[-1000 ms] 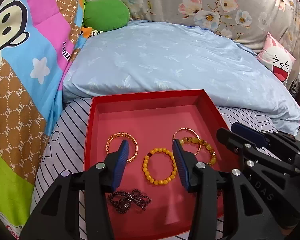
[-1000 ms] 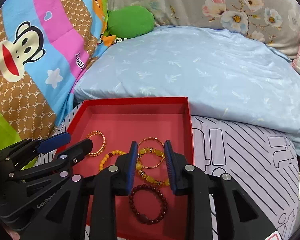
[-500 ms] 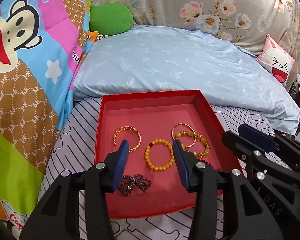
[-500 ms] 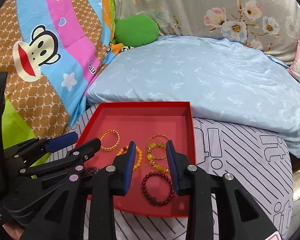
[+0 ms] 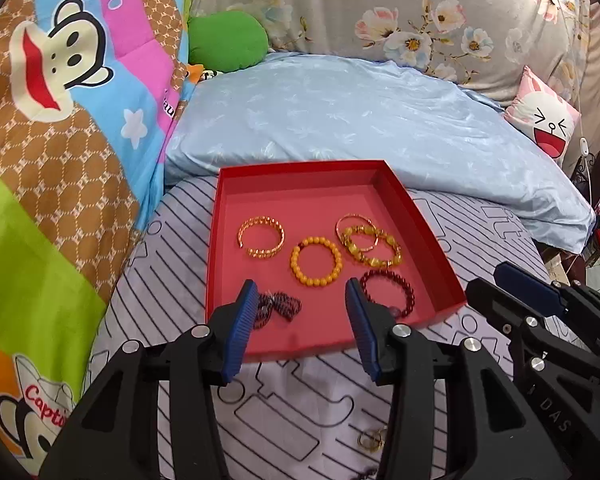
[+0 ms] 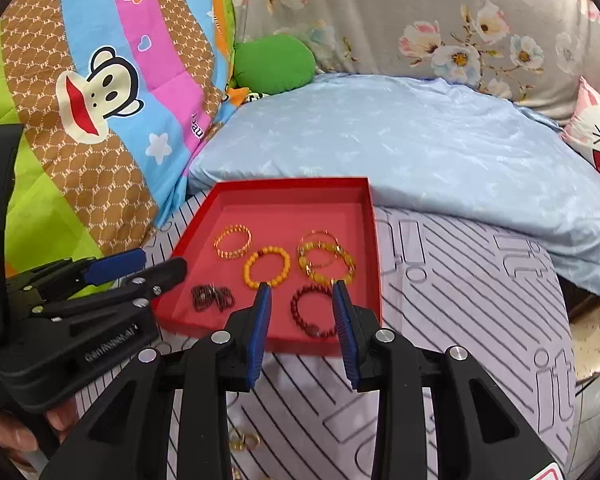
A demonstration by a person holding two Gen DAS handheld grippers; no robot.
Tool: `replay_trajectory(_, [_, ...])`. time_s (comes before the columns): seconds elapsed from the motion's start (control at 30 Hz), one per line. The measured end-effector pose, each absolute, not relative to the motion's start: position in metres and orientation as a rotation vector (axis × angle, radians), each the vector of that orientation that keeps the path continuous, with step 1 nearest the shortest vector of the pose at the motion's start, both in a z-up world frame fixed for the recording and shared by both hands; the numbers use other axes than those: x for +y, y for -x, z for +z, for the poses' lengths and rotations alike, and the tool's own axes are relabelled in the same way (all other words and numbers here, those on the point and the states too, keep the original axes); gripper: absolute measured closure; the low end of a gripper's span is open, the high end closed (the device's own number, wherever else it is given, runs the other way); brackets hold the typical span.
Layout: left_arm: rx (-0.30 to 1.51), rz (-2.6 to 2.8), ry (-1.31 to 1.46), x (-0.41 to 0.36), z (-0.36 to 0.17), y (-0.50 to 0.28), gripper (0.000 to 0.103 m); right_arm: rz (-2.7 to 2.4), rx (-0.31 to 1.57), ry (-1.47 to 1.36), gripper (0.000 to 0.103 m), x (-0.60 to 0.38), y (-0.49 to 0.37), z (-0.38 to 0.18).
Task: Organize jewelry
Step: 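Withdraw both tools from the tray back over the remaining jewelry, then grasp the black bead bracelet with the left tool while the right tool grasps the gold ring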
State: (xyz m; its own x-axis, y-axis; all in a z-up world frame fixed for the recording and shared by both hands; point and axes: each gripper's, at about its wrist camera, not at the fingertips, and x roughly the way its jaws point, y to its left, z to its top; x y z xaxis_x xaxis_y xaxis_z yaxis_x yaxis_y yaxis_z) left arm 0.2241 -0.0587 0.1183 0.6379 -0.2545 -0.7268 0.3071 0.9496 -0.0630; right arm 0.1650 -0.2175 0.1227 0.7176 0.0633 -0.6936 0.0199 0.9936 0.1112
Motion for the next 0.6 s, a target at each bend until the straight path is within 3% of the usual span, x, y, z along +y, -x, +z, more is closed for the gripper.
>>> replay_trajectory(0.6, [0.898,-0.339,-0.115,-0.04,0.06,-0.123,0.06,-0.023,0.896,-0.16,0.072,-0.228,-0.08,0.063])
